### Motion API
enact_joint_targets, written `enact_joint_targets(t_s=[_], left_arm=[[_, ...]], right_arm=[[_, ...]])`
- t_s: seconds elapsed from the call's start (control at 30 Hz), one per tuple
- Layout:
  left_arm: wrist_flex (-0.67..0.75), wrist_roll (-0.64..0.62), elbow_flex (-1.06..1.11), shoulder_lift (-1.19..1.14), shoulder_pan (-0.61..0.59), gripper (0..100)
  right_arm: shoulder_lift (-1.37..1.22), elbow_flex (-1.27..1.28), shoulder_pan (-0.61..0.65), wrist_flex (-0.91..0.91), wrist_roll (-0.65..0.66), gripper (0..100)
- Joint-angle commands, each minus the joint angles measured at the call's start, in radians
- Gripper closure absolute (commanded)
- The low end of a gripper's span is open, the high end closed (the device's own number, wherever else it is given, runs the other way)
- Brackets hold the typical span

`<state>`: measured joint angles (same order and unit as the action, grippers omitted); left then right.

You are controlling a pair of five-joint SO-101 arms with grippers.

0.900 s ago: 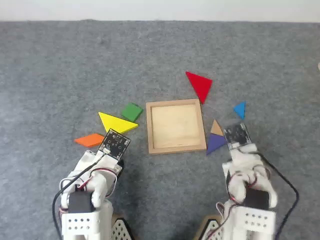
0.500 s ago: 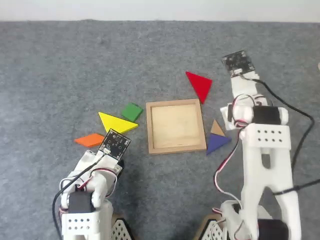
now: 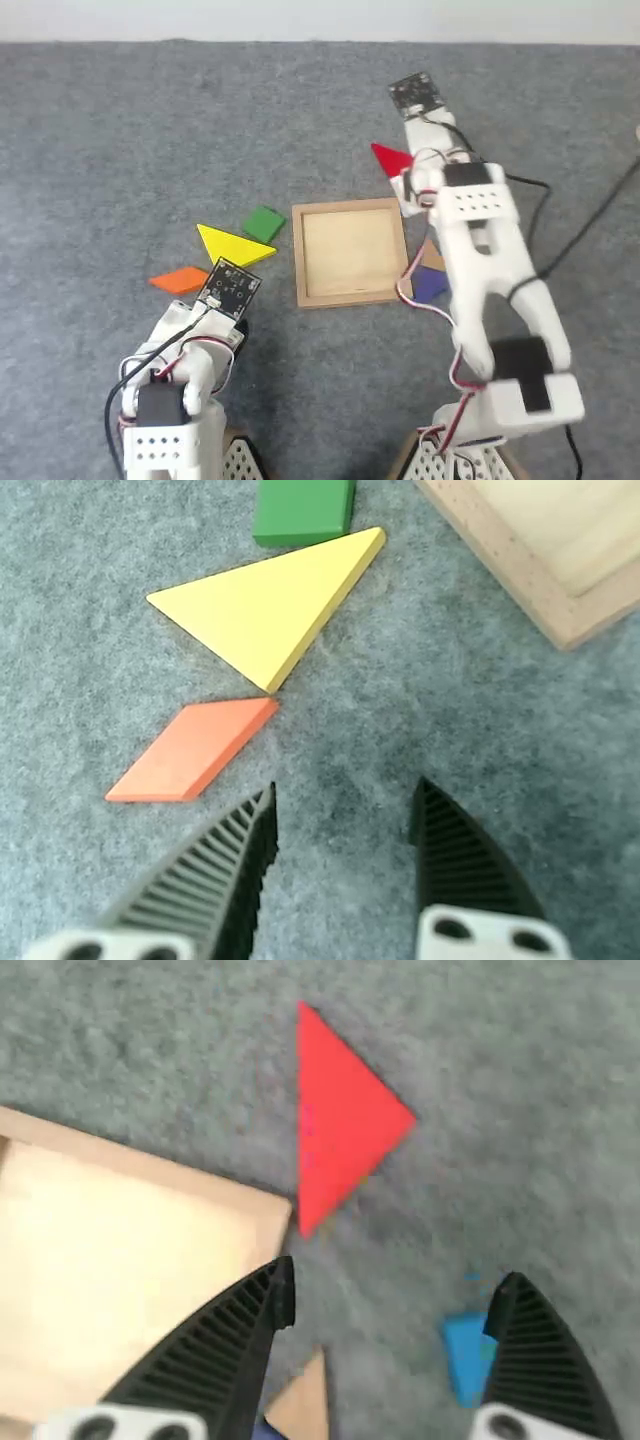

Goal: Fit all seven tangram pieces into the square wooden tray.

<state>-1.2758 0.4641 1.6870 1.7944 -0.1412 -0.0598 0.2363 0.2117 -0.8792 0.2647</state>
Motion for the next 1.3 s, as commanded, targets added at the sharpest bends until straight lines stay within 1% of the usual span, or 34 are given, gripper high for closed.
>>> enact_joint_targets(t_s=[0.0, 0.17, 0.27, 0.43, 0.5, 0.63, 0.87, 1.07, 1.27], left_arm=[[-0.005, -0.006, -0.005, 0.006, 0.0, 79], [-0.005, -0.006, -0.005, 0.006, 0.0, 79], [-0.005, -0.006, -0.005, 0.006, 0.0, 79], [-0.005, -0.006, -0.005, 0.006, 0.0, 79], [-0.005, -0.006, -0.005, 0.006, 0.0, 79], [-0.005, -0.006, -0.005, 0.006, 0.0, 79], [-0.005, -0.006, -0.005, 0.006, 0.0, 79], [-0.005, -0.006, -0.005, 0.006, 0.0, 79], [-0.005, -0.006, -0.005, 0.006, 0.0, 79]], right_arm=[[-0.025, -0.087, 0.044, 0.025, -0.017, 71.1], [-0.065, -0.087, 0.113, 0.058, -0.015, 72.7], [-0.107, -0.092, 0.12, 0.127, -0.012, 72.7], [-0.211, -0.092, 0.122, 0.226, 0.064, 72.5], [-0.257, -0.103, 0.116, 0.263, 0.089, 72.5], [-0.354, -0.186, 0.094, 0.277, 0.132, 72.5], [-0.507, -0.37, 0.024, 0.271, 0.132, 72.5], [-0.536, -0.405, 0.016, 0.269, 0.129, 72.7], [-0.541, -0.41, -0.038, 0.28, 0.129, 72.7]])
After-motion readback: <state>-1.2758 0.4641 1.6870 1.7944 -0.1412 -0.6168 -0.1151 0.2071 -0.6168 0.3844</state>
